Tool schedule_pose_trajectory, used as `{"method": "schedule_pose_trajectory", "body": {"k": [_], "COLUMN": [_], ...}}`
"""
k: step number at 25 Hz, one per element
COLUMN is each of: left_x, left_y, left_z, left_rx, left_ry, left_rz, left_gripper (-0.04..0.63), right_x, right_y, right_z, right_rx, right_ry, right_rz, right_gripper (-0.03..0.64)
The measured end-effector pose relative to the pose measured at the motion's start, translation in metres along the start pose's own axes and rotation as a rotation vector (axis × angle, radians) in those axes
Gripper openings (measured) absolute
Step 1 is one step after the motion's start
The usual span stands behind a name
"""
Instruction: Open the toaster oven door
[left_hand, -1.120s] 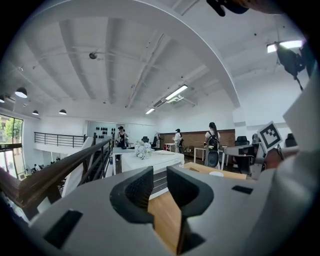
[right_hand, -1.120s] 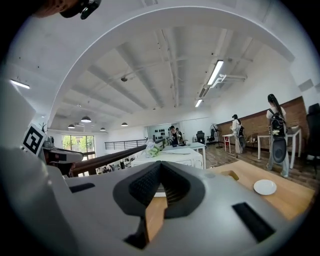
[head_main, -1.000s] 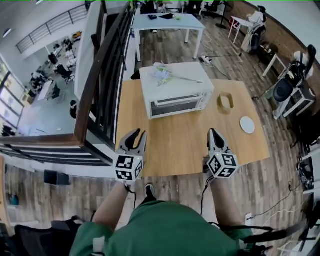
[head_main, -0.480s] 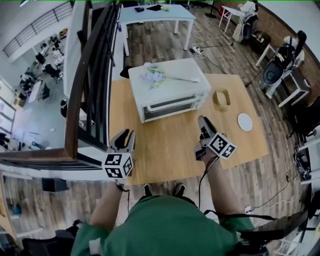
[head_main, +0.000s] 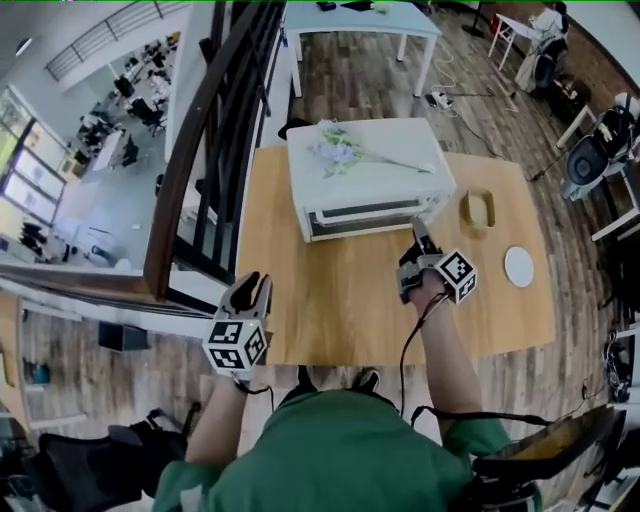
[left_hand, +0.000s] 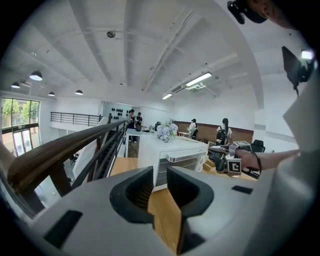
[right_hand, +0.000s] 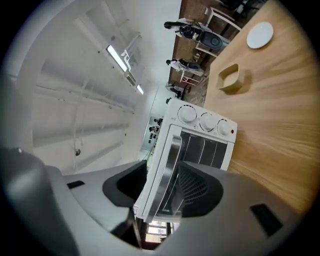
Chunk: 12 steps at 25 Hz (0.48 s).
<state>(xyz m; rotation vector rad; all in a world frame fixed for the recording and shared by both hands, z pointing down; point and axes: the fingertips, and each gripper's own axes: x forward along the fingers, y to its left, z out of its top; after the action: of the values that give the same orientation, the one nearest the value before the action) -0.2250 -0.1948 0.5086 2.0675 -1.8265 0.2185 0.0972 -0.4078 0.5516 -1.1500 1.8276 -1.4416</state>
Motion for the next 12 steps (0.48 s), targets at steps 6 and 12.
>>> {"method": "schedule_pose_trajectory", "body": {"k": [6,12], "left_x": [-0.012,-0.022], "left_y": [0.02,0.03], "left_z": [-0.019,-0.024], "left_rx": [-0.046,-0.062], "left_ry": [0.018,0.014], "left_rz": [0.08,0.119], "left_gripper": [0.095,0.095], "right_x": [0.035,0.05], "right_y": [-0.019,-0.027], "right_z": [0.016,0.011], "right_rx": [0.139,0.191], "right_ry": [-0.04,-0.016], "right_rz": [-0.029,-0.047], "right_gripper": [0.195,0.195]}}
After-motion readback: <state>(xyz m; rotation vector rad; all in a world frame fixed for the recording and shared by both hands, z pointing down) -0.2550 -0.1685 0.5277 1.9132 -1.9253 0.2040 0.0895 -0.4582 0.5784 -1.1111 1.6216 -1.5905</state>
